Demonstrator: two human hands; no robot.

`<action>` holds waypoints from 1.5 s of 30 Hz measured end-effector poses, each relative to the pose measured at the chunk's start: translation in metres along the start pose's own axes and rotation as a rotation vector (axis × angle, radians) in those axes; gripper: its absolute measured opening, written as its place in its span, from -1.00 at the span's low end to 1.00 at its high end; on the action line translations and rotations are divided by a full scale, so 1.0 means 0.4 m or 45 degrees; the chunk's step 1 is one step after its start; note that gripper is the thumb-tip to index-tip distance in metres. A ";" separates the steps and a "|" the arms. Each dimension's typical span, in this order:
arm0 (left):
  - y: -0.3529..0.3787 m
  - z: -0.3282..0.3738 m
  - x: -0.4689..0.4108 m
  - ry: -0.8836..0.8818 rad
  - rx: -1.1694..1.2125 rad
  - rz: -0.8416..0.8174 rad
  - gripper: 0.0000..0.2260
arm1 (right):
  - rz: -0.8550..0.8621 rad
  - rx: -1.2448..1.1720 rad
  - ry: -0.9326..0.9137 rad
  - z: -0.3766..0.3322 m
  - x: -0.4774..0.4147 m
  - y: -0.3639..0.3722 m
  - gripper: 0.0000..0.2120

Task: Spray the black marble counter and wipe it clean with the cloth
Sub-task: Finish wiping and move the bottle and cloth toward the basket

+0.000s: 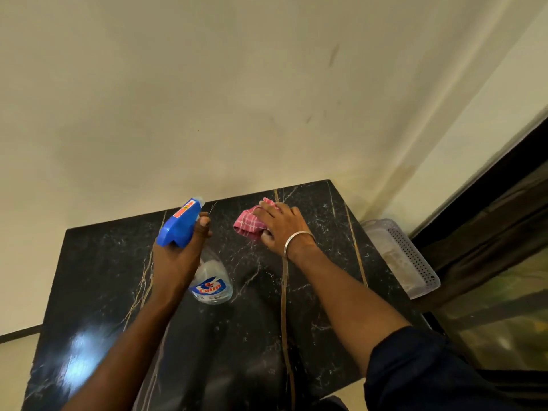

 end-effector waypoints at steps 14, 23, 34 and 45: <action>0.470 0.085 -0.067 0.068 -0.159 -0.330 -0.61 | 0.064 -0.054 0.271 0.379 0.139 0.003 -0.41; 1.001 0.117 -0.059 0.044 -0.219 -0.688 -0.72 | 0.134 -0.162 0.516 0.828 0.318 0.108 -0.44; 1.494 -0.156 -0.018 -0.212 -0.229 -0.875 -0.71 | -0.171 -0.424 0.700 1.256 0.508 0.549 -0.52; 1.663 -0.496 0.017 -0.490 -0.266 -0.750 -0.61 | -0.414 -0.430 0.583 1.263 0.523 1.005 -0.36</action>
Point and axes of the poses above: each hand's wrist, its own x-axis away from the middle knuckle, its own y-axis out of the palm, z = x × y, the point moved 6 cm from there along -x, towards the middle knuckle, and after that the axes turned 6 degrees about -y, right-handed, at the moved point
